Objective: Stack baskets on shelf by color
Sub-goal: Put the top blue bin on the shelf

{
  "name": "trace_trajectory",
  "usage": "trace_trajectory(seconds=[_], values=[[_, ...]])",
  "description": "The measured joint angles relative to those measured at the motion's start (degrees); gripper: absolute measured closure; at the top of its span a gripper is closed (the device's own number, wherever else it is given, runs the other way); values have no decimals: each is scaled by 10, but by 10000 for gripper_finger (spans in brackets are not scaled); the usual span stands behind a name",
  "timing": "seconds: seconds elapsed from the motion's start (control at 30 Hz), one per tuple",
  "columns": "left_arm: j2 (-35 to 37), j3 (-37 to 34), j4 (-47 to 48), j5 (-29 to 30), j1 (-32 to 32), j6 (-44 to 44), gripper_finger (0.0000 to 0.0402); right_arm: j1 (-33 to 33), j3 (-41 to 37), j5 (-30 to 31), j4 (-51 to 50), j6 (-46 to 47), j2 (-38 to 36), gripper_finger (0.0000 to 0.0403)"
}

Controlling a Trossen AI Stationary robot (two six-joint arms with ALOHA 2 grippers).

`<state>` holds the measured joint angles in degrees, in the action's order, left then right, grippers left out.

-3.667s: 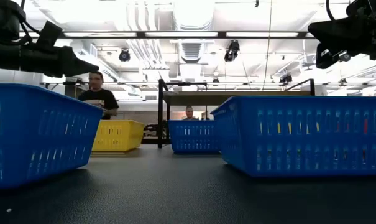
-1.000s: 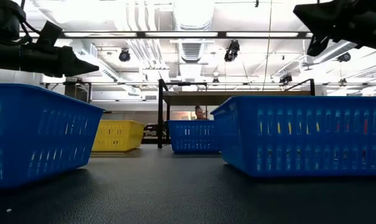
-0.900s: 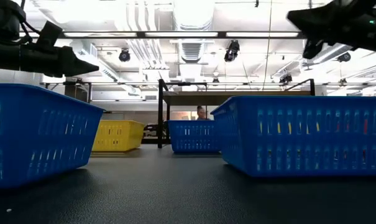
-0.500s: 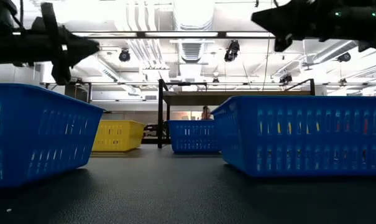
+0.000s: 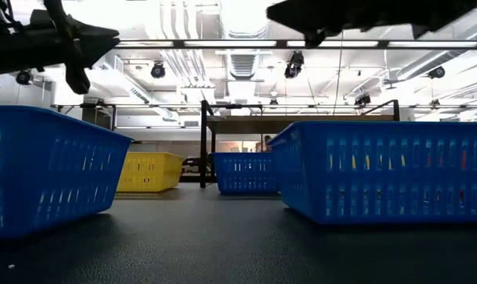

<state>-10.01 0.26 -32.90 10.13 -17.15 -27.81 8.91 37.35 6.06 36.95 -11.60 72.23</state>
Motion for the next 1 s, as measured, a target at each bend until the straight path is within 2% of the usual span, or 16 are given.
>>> trace_trajectory(seconds=[0.4,0.57,0.8,1.0], values=[[-8,0,5,-1,0,-3,352,1,185,2,-330,-12,46,394],[-6,0,-28,-6,0,-3,352,12,242,34,-437,-14,67,394],[-5,9,-169,-24,0,15,352,35,282,89,-500,-26,95,394],[-9,5,-156,-110,0,16,352,34,288,91,-501,-25,114,393]])
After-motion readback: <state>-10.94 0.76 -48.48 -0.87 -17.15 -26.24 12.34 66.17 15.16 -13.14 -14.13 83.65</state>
